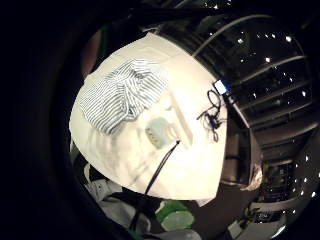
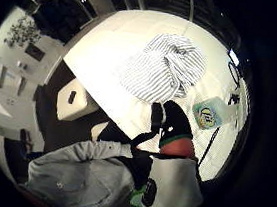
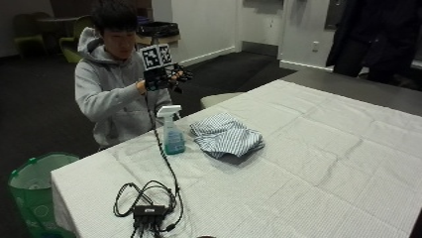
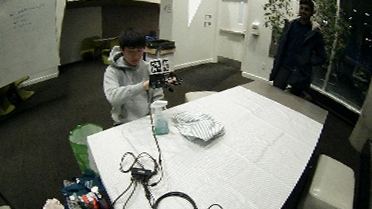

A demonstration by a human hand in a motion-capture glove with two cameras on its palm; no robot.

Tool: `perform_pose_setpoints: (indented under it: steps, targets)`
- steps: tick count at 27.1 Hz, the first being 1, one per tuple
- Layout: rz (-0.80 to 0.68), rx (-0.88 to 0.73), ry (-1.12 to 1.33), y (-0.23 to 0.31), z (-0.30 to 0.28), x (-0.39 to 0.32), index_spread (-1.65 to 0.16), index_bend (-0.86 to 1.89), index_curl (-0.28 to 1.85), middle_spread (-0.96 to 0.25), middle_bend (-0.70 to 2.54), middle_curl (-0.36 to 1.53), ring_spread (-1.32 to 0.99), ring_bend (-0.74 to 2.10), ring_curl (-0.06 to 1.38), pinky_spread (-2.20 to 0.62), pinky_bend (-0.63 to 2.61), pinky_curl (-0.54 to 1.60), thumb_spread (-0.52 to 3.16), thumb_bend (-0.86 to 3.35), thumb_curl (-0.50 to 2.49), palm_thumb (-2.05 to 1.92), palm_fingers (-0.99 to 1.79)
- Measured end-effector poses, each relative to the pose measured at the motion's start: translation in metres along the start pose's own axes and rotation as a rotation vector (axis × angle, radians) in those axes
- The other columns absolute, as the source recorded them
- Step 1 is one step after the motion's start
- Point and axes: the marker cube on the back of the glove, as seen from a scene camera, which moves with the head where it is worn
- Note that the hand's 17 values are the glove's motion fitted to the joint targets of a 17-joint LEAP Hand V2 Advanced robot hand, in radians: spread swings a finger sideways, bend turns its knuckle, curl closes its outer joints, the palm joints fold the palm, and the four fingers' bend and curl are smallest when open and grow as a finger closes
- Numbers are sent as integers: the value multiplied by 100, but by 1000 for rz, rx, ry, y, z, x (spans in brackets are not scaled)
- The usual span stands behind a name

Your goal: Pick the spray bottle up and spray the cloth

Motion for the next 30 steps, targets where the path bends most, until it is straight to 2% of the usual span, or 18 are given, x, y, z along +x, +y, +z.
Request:
perform_pose_setpoints:
  steps: [5, 15, 30]
  targets:
    - [54, 64, -32, 21, -2, 36, -35, 11, 22, -3, 21, 27, 11, 26, 18, 27, 49, 30, 99, 9, 34, 74, 24]
    - [188, 70, -79, 65, 12, 98, -36, 9, 19, -2, 21, 30, 10, 31, 22, 27, 54, 33, 99, 1, 37, 75, 18]
    - [253, 211, -268, 95, 42, 138, -36, 10, 17, 0, 21, 32, 10, 35, 24, 27, 59, 35, 97, -6, 35, 64, 13]
